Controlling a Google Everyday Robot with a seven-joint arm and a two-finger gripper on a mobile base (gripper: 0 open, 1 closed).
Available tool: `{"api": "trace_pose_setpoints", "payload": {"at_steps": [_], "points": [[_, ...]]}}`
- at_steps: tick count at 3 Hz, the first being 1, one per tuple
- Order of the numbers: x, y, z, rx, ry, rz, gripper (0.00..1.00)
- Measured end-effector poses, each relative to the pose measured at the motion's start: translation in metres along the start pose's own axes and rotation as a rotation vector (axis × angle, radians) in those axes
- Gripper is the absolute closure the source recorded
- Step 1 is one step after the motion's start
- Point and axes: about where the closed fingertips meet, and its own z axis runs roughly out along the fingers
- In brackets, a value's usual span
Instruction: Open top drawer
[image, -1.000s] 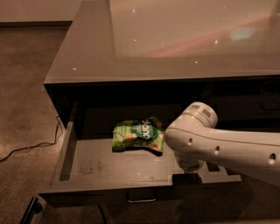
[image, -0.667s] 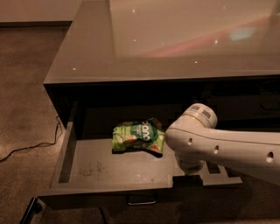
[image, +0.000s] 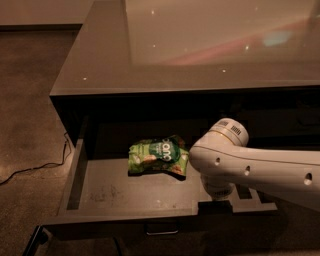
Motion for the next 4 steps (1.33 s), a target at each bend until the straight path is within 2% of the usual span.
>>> {"api": "trace_pose_setpoints", "payload": {"at_steps": [3,4], "points": [[0.0000,0.0000,0.0000,0.000,0.000,0.000,0.12],[0.0001,0.0000,0.0000,0.000,0.000,0.000,0.00]]}}
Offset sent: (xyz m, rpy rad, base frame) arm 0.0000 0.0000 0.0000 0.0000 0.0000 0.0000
